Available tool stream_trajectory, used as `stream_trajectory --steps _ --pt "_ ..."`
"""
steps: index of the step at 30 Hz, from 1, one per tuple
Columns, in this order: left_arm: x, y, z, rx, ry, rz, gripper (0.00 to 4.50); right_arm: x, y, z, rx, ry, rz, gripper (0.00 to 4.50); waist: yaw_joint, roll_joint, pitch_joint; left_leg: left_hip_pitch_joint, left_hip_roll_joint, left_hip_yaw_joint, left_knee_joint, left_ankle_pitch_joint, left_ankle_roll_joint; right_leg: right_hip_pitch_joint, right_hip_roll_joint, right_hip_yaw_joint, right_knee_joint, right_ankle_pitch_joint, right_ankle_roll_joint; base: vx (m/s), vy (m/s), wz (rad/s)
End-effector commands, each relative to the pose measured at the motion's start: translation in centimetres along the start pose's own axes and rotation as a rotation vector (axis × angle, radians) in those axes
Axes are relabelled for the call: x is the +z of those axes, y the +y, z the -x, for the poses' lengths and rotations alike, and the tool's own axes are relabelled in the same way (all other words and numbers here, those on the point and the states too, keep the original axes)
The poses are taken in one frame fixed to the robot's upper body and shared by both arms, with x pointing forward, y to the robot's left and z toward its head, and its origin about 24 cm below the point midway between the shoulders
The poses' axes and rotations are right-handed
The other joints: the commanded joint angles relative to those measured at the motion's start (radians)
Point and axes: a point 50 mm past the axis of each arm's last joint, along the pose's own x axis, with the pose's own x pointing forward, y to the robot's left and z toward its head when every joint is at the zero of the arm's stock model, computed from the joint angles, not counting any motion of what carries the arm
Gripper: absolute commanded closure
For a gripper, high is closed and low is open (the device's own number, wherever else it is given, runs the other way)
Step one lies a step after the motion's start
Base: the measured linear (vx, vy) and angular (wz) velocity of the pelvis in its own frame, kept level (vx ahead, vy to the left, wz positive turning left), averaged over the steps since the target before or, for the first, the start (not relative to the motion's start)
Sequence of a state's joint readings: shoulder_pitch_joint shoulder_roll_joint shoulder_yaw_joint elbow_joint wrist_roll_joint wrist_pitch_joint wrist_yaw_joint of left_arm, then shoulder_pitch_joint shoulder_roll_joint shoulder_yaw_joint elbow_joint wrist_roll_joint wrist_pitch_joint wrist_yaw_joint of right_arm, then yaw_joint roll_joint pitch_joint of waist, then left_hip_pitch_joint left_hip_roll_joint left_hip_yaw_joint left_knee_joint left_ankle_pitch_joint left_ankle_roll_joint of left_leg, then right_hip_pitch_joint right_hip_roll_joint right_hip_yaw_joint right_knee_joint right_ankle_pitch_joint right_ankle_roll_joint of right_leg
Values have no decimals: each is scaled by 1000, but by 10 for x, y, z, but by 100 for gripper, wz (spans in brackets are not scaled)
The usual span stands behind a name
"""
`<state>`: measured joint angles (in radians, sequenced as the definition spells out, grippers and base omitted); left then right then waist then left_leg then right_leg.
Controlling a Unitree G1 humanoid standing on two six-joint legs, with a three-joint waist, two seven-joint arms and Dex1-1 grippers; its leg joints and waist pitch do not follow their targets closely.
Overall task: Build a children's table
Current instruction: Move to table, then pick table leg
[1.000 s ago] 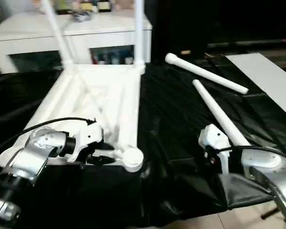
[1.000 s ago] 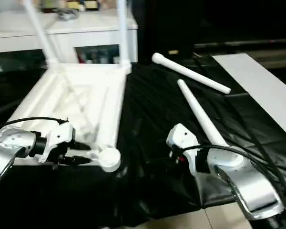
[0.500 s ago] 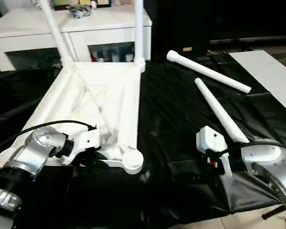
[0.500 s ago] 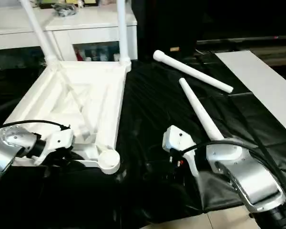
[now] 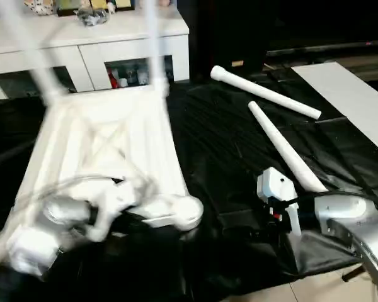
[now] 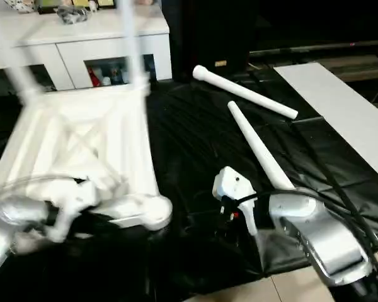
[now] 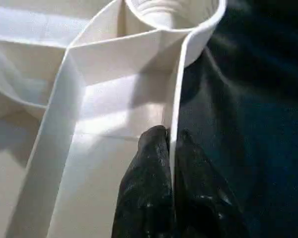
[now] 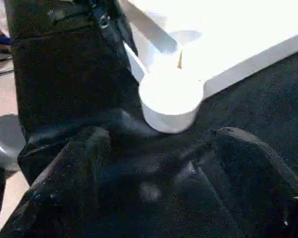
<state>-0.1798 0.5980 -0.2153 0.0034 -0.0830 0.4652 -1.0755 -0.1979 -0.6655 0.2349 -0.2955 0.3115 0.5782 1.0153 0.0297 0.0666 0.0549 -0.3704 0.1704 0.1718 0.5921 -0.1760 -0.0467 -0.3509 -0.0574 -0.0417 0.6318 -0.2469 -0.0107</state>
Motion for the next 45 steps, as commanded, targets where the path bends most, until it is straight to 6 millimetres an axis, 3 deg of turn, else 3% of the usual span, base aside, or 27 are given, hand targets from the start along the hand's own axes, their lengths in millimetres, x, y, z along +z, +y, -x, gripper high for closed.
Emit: stream_trajectory --steps 1,4,5,7,9,11,12,16,20,21,23,26,29,31,34,37,40,42,43,44,45 --pt "-5 9 10 208 18 106 448 3 -2 1 -29 -14 1 78 7 -7 -50 12 59 -27 -68 -238 49 26 -84 44 -88 -154 -256 0 0 0" --pt "-2 8 7 257 20 127 448 4 -2 0 -31 -15 -1 78 7 -8 -48 12 54 -29 -68 -254 38 24 -83 45 -97 -245 -217 0 0 0" --pt "1 10 3 302 24 112 448 4 -2 0 -34 -17 -1 78 7 -18 -49 11 54 -28 -68 -250 39 24 -82 46 -98 -247 -211 0 0 0" --pt "5 14 0 346 14 56 448 4 -3 -1 -43 -17 -1 78 9 -14 -51 11 54 -29 -67 -238 42 22 -81 46 -98 -242 -199 0 0 0" --pt "9 19 -2 379 -16 4 448 4 -5 -1 -58 -16 1 78 10 -12 -53 11 54 -29 -65 -230 47 20 -80 47 -98 -219 -197 0 0 0" --pt "15 19 -2 353 -59 -48 404 4 -6 -1 -72 -18 1 78 14 -11 -56 11 53 -29 -64 -215 52 19 -79 47 -98 -185 -196 0 0 0" --pt "16 19 -2 346 -67 -53 404 4 -7 -1 -75 -18 1 78 17 -9 -59 11 53 -29 -64 -205 53 19 -78 46 -94 -153 -199 0 0 0" --pt "26 9 3 270 -122 -1 378 2 -15 2 -147 -3 -25 78 25 -7 -62 9 56 -28 -62 -170 59 20 -79 44 -82 -47 -237 0 0 0" --pt "32 7 6 241 -157 -10 346 1 -34 7 -299 14 -55 78 31 -10 -60 10 54 -24 -61 -179 54 17 -81 44 -85 -91 -230 0 0 0" --pt "36 6 8 230 -180 -10 343 2 -45 11 -380 14 -87 50 31 -9 -60 11 52 -24 -62 -180 47 16 -79 44 -85 -104 -230 0 0 0" --pt "46 9 14 241 -226 -24 317 0 -69 25 -574 48 -161 42 29 -11 -60 11 51 -24 -61 -176 36 16 -78 43 -83 -115 -234 0 0 0" --pt "55 9 19 231 -263 -23 291 -5 -84 41 -710 112 -206 8 33 -13 -65 12 51 -21 -57 -147 25 15 -74 43 -77 -71 -231 0 0 0" --pt "62 5 22 209 -286 -25 266 -12 -98 63 -839 195 -260 0 36 -15 -70 7 48 -19 -50 -90 38 19 -74 42 -68 15 -240 0 0 0" --pt "67 2 20 217 -294 -39 246 -16 -105 75 -902 257 -293 0 36 -25 -71 0 47 -18 -47 -62 62 24 -75 41 -66 57 -243 0 0 0" --pt "72 1 17 235 -298 -48 224 -21 -110 85 -953 346 -312 0 32 -26 -66 1 47 -16 -47 -84 66 24 -74 39 -70 9 -250 0 0 0" --pt "87 -8 12 152 -372 -33 224 -26 -110 90 -887 382 -461 0 33 -28 -65 4 46 -13 -44 -102 60 25 -76 41 -74 -44 -255 0 0 0" --pt "92 -13 11 93 -390 -37 224 -32 -107 90 -852 432 -567 0 32 -31 -66 2 47 -13 -43 -87 66 24 -70 40 -71 -30 -256 0 0 0" --pt "94 -16 9 53 -387 -45 224 -36 -105 89 -814 438 -623 0 32 -47 -66 0 48 -11 -41 -79 73 25 -73 41 -72 -27 -255 0 0 0" --pt "96 -18 9 36 -385 -48 224 -38 -104 88 -796 438 -658 0 34 -41 -67 1 48 -11 -40 -73 74 24 -74 40 -68 -27 -258 0 0 0" --pt "97 -20 9 28 -385 -60 222 -41 -103 88 -779 444 -691 28 34 -41 -66 1 49 -10 -40 -72 75 23 -74 41 -71 -30 -257 0 0 0" --pt "97 -20 9 28 -385 -60 222 -41 -103 88 -779 444 -691 28 35 -48 -66 0 49 -10 -40 -69 75 24 -74 41 -69 -30 -257 0 0 0"
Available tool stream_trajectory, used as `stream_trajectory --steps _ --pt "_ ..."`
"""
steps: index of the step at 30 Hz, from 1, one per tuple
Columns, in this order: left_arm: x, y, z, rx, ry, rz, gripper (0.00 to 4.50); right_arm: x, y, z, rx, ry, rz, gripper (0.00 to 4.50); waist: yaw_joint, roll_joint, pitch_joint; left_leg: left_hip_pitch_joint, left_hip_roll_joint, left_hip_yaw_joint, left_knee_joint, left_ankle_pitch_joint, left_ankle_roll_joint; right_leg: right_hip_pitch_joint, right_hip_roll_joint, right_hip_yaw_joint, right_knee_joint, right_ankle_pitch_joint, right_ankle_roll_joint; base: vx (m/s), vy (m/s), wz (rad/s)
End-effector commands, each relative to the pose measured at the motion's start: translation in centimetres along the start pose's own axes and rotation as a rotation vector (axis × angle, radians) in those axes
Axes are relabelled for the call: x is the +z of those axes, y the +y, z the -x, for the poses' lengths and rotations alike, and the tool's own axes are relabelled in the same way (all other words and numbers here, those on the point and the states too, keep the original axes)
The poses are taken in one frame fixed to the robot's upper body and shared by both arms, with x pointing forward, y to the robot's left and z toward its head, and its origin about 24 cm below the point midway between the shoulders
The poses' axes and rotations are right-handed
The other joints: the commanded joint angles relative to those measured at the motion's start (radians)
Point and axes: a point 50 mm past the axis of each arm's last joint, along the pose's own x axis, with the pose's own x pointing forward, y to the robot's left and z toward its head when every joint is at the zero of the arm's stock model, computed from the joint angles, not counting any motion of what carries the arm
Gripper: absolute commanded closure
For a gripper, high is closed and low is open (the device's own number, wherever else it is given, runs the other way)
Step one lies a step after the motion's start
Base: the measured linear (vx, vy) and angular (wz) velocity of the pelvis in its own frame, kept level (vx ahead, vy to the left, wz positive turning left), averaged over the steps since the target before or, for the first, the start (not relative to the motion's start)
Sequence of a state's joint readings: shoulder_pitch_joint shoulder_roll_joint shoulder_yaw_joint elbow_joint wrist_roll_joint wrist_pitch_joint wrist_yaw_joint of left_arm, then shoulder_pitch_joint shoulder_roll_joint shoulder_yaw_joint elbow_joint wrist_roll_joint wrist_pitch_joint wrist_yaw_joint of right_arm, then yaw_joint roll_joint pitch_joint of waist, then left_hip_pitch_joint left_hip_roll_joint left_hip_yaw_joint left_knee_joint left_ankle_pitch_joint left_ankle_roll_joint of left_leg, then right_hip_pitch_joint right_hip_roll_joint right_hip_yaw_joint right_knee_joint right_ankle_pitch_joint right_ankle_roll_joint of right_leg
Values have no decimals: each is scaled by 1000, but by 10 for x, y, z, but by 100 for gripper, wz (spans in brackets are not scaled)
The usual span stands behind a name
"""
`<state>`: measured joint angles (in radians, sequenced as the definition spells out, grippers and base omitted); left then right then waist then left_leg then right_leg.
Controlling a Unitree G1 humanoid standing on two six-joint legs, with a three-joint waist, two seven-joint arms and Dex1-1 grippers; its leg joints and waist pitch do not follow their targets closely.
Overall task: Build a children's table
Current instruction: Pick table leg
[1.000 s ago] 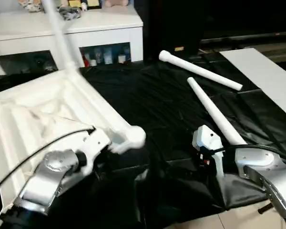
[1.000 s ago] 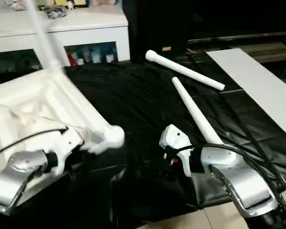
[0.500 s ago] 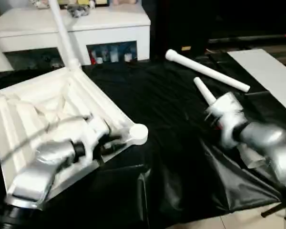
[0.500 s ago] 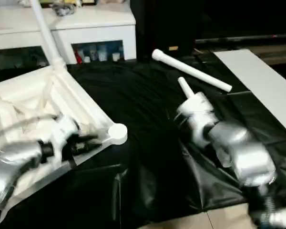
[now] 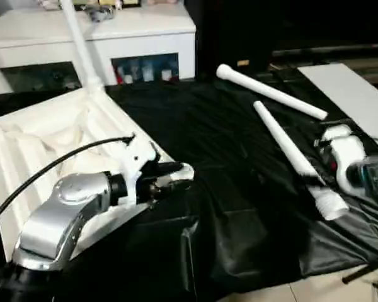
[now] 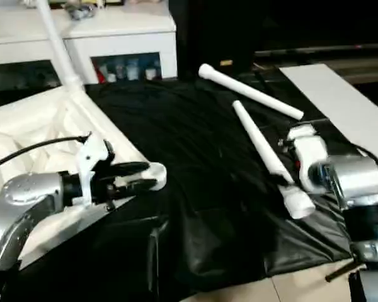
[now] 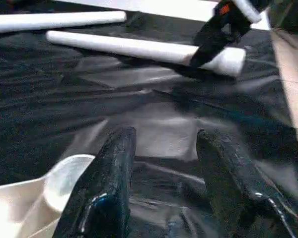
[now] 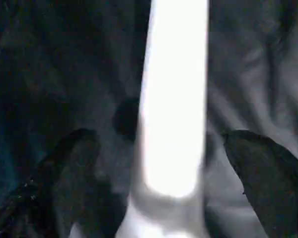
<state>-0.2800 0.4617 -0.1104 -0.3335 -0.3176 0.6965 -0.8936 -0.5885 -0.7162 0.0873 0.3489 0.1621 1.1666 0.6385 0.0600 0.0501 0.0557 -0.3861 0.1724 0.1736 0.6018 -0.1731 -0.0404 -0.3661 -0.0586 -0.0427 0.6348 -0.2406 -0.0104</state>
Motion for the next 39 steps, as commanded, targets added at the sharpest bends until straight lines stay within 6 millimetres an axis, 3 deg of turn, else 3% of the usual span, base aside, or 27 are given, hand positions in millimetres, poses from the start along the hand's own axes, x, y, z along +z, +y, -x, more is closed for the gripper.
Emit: stream_trajectory --steps 1,3,4,14,24,25,26,30,31,32,35,39 --pt "7 -5 -1 -38 -2 -28 222 -1 -2 -1 27 38 -50 28 6 -36 -67 16 48 -11 -50 -67 69 38 -73 42 -72 -37 -257 0 0 0" --pt "7 -5 0 -38 2 -36 222 -5 -4 -5 37 63 -71 41 7 -33 -65 16 48 -10 -50 -75 62 36 -72 41 -74 -49 -259 0 0 0" --pt "7 -5 0 -37 4 -36 222 -6 -5 -6 32 73 -74 65 6 -38 -65 16 48 -11 -51 -78 57 36 -72 41 -72 -51 -258 0 0 0" --pt "10 0 3 -13 8 -55 222 -12 -10 -11 32 110 -138 139 6 -44 -62 18 48 -8 -50 -103 35 34 -74 43 -76 -93 -251 0 0 0" --pt "10 11 8 57 -12 2 222 -6 -5 -12 74 52 -165 204 5 -39 -61 19 47 -10 -51 -134 12 32 -71 44 -76 -114 -244 0 0 0" --pt "14 20 6 144 -53 13 222 0 -3 -10 93 5 -165 236 3 -39 -60 18 46 -9 -50 -139 11 32 -70 44 -77 -114 -245 0 0 0" --pt "17 26 5 189 -85 27 205 6 -1 -8 113 -37 -162 236 5 -34 -61 20 46 -10 -49 -143 7 32 -71 45 -77 -115 -245 0 0 0" --pt "30 39 0 294 -201 64 175 28 9 -1 171 -233 -125 255 8 -40 -65 17 46 -14 -50 -128 17 39 -74 45 -74 -82 -237 0 0 0" --pt "39 45 -5 325 -266 127 163 44 18 6 241 -414 -99 257 9 -36 -68 16 47 -15 -49 -112 23 38 -75 43 -71 -59 -240 0 0 0" --pt "45 47 -10 337 -311 179 153 54 27 13 314 -529 -86 257 7 -39 -68 14 46 -9 -46 -108 24 37 -76 47 -72 -40 -241 0 0 0" --pt "52 50 -16 348 -366 247 130 64 42 23 434 -650 -66 258 11 -35 -75 12 45 -14 -43 -70 62 41 -71 42 -60 51 -258 0 0 0" --pt "68 46 -39 221 -439 395 101 67 82 43 820 -809 -56 259 19 -34 -76 12 45 -13 -40 -51 108 40 -72 41 -60 94 -274 0 0 0"
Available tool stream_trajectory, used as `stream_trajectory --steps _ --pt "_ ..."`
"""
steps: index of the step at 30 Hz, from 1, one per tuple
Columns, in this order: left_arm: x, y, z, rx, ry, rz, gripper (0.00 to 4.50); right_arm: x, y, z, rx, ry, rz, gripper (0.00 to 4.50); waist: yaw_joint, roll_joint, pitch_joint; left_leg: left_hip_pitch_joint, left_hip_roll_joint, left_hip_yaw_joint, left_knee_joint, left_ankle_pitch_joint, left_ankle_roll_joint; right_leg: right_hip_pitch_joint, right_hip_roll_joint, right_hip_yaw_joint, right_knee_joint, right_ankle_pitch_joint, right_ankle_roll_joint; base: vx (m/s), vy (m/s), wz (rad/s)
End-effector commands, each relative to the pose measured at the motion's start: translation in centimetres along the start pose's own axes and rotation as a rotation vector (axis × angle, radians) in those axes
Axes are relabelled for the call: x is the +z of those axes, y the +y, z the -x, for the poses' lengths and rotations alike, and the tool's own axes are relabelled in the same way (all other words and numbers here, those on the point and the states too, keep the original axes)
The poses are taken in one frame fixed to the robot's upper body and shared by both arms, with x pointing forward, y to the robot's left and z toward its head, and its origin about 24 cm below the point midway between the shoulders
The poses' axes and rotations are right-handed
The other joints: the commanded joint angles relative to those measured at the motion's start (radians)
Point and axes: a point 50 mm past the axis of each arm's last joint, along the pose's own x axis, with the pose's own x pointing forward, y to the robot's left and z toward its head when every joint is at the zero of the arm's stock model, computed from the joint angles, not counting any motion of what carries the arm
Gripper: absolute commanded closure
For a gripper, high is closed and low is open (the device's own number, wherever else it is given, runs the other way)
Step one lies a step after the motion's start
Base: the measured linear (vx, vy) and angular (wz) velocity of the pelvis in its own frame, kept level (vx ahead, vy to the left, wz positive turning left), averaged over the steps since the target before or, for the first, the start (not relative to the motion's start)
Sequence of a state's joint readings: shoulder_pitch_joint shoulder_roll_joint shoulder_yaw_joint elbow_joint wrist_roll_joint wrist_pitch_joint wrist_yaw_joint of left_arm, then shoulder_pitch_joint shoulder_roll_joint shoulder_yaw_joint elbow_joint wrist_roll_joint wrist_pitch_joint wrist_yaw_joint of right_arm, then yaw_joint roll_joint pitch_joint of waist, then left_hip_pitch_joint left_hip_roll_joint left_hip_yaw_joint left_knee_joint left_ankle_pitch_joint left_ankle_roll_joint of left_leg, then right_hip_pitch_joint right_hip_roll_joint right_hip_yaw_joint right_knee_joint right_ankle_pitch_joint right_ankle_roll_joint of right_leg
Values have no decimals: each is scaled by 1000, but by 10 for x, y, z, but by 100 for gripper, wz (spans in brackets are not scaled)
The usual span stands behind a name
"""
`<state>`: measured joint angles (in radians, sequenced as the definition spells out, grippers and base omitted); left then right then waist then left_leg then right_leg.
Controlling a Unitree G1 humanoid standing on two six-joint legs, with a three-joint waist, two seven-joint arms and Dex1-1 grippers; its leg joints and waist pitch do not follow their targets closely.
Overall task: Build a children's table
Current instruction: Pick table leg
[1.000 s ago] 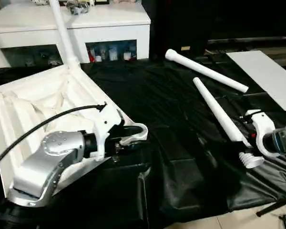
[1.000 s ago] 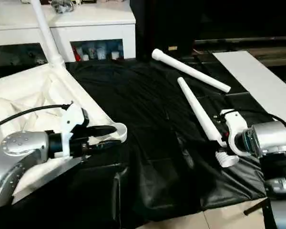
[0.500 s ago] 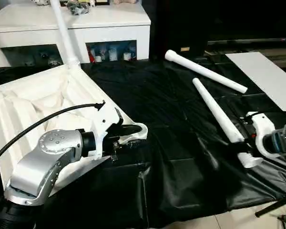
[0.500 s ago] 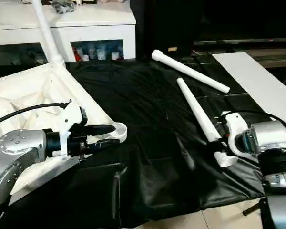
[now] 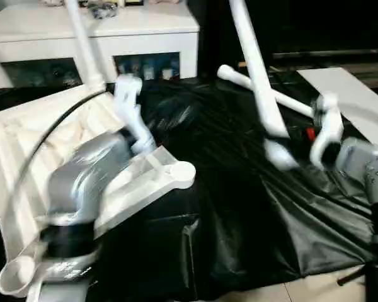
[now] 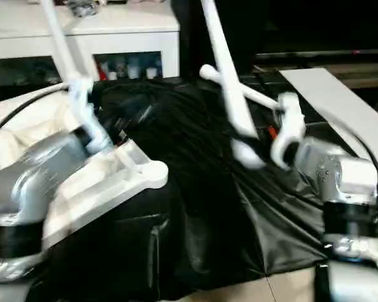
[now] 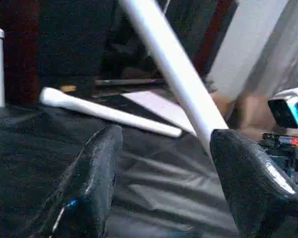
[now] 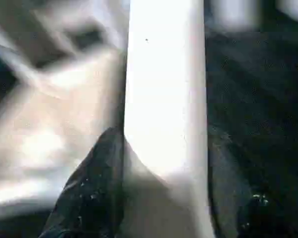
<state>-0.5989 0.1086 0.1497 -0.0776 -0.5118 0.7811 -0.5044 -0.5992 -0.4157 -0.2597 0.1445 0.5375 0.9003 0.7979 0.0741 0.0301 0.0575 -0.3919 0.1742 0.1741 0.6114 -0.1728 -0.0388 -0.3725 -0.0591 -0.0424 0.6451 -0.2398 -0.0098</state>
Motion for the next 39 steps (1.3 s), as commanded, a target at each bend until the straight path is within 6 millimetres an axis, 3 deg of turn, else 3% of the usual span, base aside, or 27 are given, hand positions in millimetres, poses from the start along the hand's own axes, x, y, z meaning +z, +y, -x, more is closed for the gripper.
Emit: stream_trajectory --steps 1,3,4,10,14,19,24,25,28,30,34,35,39 --pt "2 -4 -8 -41 -1 72 97 2 18 0 150 -44 -16 259 13 -13 -77 19 46 -15 -50 -52 110 45 -73 39 -73 75 -274 0 0 0" --pt "5 -11 -16 -96 -17 127 76 -3 27 -2 218 -30 -14 259 23 -13 -76 22 49 -16 -52 -60 97 42 -75 39 -76 41 -270 0 0 0" --pt "8 -16 -21 -139 -30 170 66 -7 34 -3 260 -29 -12 259 26 -17 -74 22 49 -15 -55 -73 83 41 -76 40 -78 14 -266 0 0 0" --pt "14 -32 -33 -254 -35 244 24 -12 49 -6 350 -4 1 259 29 -18 -68 19 48 -17 -60 -104 43 40 -80 42 -88 -82 -224 0 0 0" --pt "16 -39 -35 -304 -33 259 5 -13 53 -6 371 11 9 259 28 -22 -68 18 48 -18 -62 -93 40 40 -79 43 -90 -94 -201 0 0 0" --pt "14 -40 -35 -303 -13 262 0 -14 56 -4 380 24 22 259 29 -20 -68 16 47 -18 -62 -82 40 40 -79 43 -90 -71 -199 0 0 0" --pt "14 -35 -33 -275 -13 282 0 -14 57 -4 377 28 27 259 28 -23 -66 18 48 -18 -64 -100 34 38 -80 42 -93 -107 -194 0 0 0" --pt "15 -34 -31 -277 -15 288 35 -14 58 -4 382 36 29 259 28 -24 -66 17 48 -18 -64 -99 31 39 -81 43 -93 -113 -192 0 0 0" --pt "16 -34 -29 -296 0 276 39 -16 59 -4 394 51 32 259 29 -23 -66 17 47 -19 -64 -93 29 38 -80 43 -92 -109 -186 0 0 0" --pt "16 -33 -28 -299 4 274 78 -16 59 -4 394 55 34 259 28 -22 -66 16 47 -18 -64 -92 27 38 -79 43 -92 -100 -186 0 0 0" --pt "16 -34 -27 -318 27 269 90 -18 60 -5 406 65 38 259 28 -23 -65 18 48 -18 -66 -96 25 37 -80 43 -92 -96 -192 0 0 0" --pt "16 -33 -27 -317 28 271 121 -18 60 -5 408 67 38 259 29 -23 -66 18 48 -18 -65 -95 26 37 -80 43 -92 -96 -191 0 0 0" --pt "16 -33 -27 -315 31 276 138 -18 61 -5 412 72 40 259 29 -23 -66 17 49 -19 -66 -90 25 38 -80 43 -90 -84 -192 0 0 0"
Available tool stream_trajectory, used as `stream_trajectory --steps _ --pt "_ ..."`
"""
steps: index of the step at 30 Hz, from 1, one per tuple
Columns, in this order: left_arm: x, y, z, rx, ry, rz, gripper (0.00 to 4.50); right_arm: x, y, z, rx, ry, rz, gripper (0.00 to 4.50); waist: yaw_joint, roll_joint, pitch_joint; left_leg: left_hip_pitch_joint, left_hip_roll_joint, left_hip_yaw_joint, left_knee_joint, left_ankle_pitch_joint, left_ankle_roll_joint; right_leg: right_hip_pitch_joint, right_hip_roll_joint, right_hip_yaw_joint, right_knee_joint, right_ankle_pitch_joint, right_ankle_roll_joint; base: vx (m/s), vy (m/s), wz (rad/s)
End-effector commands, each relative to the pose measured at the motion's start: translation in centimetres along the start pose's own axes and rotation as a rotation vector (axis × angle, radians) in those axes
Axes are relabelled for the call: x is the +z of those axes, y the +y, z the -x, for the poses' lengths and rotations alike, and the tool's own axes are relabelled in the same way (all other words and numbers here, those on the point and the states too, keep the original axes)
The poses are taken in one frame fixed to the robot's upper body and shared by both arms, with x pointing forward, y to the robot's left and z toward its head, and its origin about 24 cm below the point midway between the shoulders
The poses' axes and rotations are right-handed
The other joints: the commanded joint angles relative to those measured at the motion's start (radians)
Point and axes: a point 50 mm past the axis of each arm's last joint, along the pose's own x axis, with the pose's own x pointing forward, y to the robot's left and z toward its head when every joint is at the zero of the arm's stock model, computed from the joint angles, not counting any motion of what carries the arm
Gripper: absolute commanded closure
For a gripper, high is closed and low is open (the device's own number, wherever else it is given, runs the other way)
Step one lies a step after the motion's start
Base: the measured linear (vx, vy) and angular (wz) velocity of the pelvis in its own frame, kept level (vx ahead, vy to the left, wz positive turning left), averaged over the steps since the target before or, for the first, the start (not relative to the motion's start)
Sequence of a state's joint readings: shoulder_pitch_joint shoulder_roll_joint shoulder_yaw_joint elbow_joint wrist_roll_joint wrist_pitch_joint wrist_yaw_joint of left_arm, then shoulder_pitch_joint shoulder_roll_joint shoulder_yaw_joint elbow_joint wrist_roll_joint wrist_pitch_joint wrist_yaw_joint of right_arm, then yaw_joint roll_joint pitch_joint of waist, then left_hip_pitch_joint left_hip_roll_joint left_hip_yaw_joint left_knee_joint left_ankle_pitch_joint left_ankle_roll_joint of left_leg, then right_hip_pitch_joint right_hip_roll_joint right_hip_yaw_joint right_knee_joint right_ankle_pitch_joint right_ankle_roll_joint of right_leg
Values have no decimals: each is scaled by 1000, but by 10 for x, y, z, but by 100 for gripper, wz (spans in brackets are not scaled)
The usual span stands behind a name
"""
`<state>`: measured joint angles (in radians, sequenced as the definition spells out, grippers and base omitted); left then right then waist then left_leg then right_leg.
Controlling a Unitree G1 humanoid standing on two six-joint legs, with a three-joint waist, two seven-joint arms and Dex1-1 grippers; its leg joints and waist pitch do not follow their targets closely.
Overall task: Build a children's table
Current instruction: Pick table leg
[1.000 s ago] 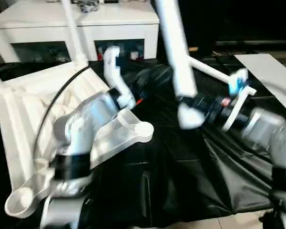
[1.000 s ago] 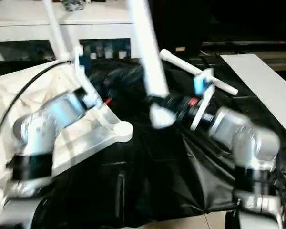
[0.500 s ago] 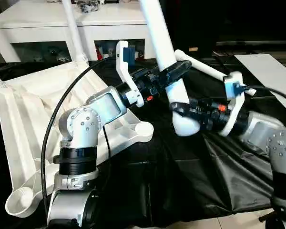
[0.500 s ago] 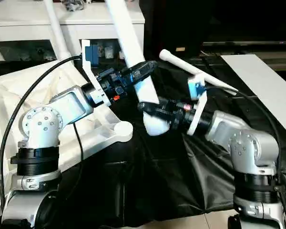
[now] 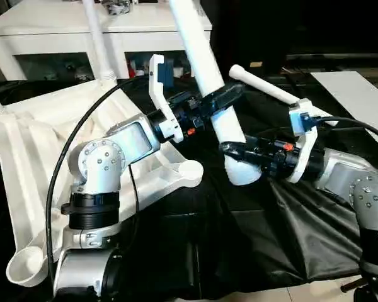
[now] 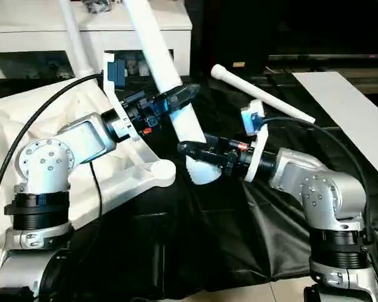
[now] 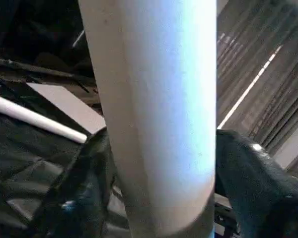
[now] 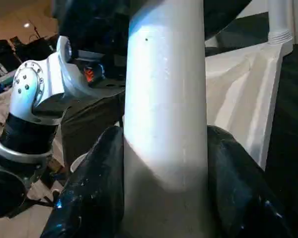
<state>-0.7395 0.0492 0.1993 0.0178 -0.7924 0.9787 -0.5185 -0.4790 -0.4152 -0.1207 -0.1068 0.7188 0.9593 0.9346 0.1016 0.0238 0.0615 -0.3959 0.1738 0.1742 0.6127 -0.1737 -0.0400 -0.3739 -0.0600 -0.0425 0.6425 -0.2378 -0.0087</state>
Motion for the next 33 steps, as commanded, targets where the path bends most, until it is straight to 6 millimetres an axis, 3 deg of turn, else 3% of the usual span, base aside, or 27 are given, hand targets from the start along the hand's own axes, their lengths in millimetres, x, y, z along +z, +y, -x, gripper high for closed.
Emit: stream_trajectory --steps 1,10,19,20,26,30,33 --pt "2 -3 -3 -22 12 2 150 5 5 0 29 -2 29 259 1 -17 -69 22 49 -19 -67 -90 27 39 -79 43 -87 -80 -195 0 0 0" --pt "5 -2 -3 -31 11 7 242 7 4 -1 27 10 45 259 2 -14 -70 22 48 -18 -67 -92 22 41 -79 43 -88 -76 -198 0 0 0" --pt "14 -5 -1 -51 -17 -15 255 7 1 -5 1 21 94 259 1 -13 -71 21 48 -18 -66 -82 29 41 -79 43 -84 -51 -204 0 0 0" --pt "15 -5 -1 -55 -16 -26 257 7 1 -6 5 21 90 204 1 -13 -71 21 48 -18 -66 -82 29 41 -79 43 -84 -50 -205 0 0 0" --pt "17 -8 -1 -74 31 -122 258 9 -3 -10 -3 60 122 165 -1 -11 -73 21 49 -19 -66 -74 28 40 -76 43 -80 -27 -205 0 0 0" --pt "12 -10 -2 -96 109 -196 259 13 -8 -13 -26 124 156 162 -2 -10 -78 19 48 -18 -61 -40 35 41 -75 42 -70 43 -217 0 0 0" --pt "10 -10 -2 -100 147 -235 259 14 -10 -13 -27 170 165 162 0 -10 -77 19 49 -18 -61 -47 41 41 -76 41 -69 45 -224 0 0 0"
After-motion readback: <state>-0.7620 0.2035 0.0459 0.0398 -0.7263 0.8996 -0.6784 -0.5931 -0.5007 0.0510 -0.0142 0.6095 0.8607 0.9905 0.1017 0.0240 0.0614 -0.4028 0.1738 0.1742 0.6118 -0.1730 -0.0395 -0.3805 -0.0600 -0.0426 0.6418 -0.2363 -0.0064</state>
